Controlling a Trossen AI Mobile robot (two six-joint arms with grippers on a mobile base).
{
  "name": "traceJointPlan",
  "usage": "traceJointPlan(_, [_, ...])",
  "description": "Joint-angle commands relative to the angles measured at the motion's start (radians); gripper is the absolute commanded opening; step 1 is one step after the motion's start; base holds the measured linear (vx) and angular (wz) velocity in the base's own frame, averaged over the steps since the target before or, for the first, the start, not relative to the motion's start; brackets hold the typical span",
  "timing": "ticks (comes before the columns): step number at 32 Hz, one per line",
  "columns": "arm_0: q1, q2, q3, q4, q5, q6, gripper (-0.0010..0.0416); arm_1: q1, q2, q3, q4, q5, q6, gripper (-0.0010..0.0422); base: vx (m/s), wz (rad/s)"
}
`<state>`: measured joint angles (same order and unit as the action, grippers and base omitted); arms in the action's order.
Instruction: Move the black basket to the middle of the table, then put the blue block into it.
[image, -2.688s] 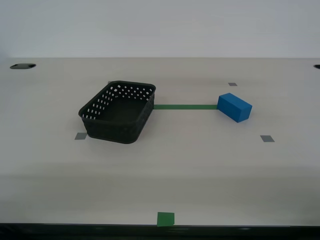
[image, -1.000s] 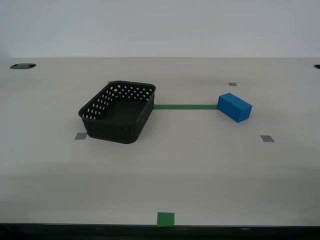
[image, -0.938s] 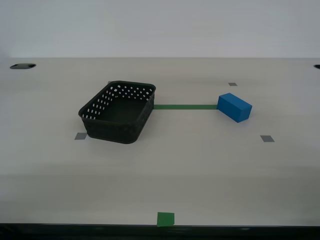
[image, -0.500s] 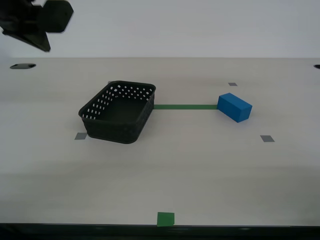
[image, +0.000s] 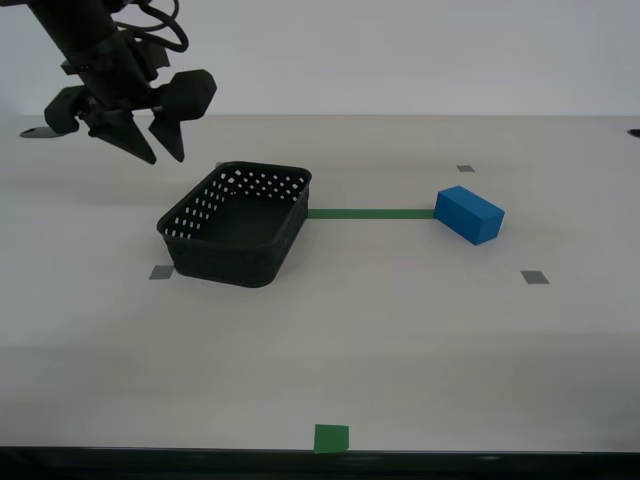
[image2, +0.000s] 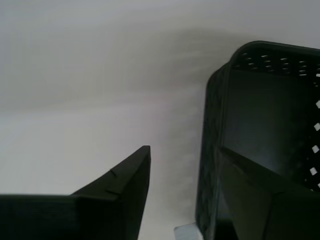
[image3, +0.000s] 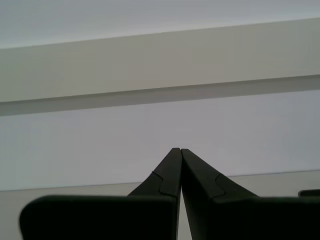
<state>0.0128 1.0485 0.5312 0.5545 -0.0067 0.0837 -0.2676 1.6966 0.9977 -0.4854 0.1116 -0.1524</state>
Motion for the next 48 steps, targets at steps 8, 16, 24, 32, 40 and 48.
traceJointPlan(8, [0.001,0.0,0.0,-0.011,0.0,0.003,0.0,-0.119,0.118,0.008,0.003,-0.013,-0.013,0.0209,0.0,0.0])
traceJointPlan(16, [0.002,0.0,0.0,-0.015,0.0,0.003,0.0,-0.13,0.183,0.007,0.038,-0.026,-0.018,0.0158,0.0,0.0])
traceJointPlan(24, [0.002,0.0,0.0,-0.016,0.0,0.003,0.0001,-0.134,0.197,0.008,0.065,-0.051,-0.025,0.0076,0.0,0.0])
traceJointPlan(32, [0.002,0.0,0.0,-0.016,0.0,0.003,0.0,-0.134,0.196,0.009,0.096,-0.028,-0.037,0.0,0.0,0.0])
traceJointPlan(40, [0.002,0.0,0.0,-0.016,0.0,0.003,0.0001,-0.196,0.196,0.12,0.059,0.029,-0.066,-0.0002,0.0,0.0])
traceJointPlan(48, [0.003,0.0,0.0,-0.017,0.0,0.004,0.0,-0.275,0.197,0.246,0.057,0.028,-0.103,-0.0002,0.0,0.0])
